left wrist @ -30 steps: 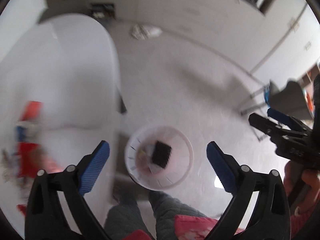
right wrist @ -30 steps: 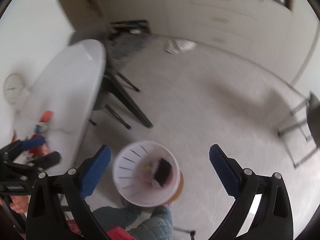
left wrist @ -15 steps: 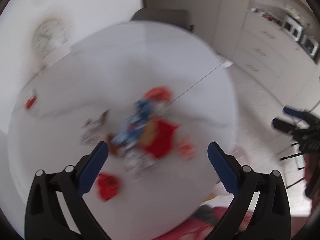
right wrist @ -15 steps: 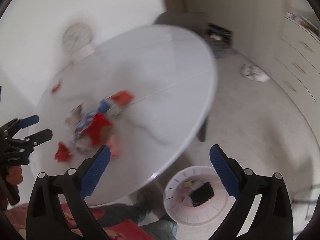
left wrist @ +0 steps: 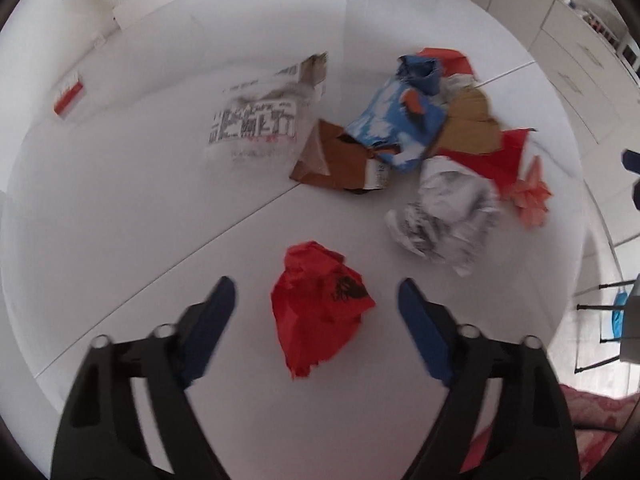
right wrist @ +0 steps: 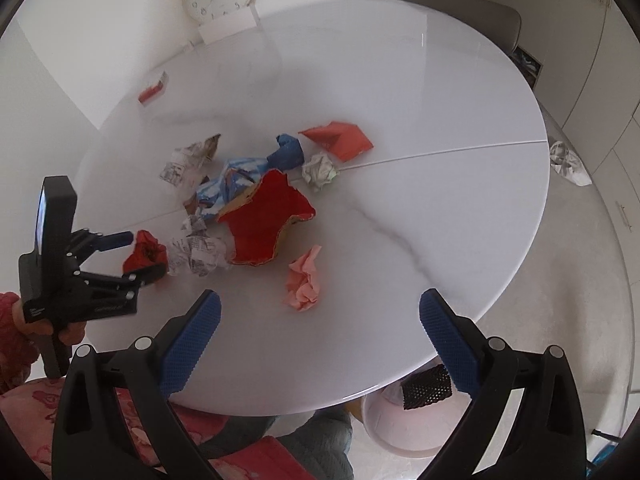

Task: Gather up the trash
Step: 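Grasp the red crumpled bag with the left tool while the right tool grasps the pink crumpled paper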

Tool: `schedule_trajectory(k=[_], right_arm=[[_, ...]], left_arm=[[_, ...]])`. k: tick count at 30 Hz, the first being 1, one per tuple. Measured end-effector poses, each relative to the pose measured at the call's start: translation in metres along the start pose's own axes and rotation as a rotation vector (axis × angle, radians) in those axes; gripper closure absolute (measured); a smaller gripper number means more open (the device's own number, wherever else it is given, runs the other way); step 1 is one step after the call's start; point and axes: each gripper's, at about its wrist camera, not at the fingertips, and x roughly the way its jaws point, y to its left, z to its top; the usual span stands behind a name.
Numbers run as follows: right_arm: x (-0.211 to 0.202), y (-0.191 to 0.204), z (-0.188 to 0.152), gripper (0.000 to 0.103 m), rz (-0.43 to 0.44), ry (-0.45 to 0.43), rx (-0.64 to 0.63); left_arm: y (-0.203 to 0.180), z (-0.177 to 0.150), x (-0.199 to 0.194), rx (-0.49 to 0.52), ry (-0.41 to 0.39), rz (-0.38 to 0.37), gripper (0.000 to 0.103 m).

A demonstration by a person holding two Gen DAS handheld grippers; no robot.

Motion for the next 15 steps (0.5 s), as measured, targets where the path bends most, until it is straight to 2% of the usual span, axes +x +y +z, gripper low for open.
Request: schedule_trajectory(k=[2, 3, 8, 15], right_arm=[[0.005, 0.001, 0.0, 0.004, -0.006, 0.006, 0.007], [0.009, 0.002, 0.001, 0.004, -0.008, 0.007, 0.01], [0.029, 0.006, 0.003, 0.007, -0.012, 0.02, 0.011], [0.078, 0.019, 0.002, 0.036, -0.038, 0.099, -0.028]], left_arm=[[0.003, 0.001, 0.01, -0.011, 0.026, -0.004, 0.054], [0.005, 0.002, 0.013, -0.018, 0.036, -0.001, 0.057], [0.019, 0.004, 0.004, -0.071, 0.013, -0.016, 0.063], [0.033, 0.015, -0.026, -0.109, -0.038, -0.043, 0.064]])
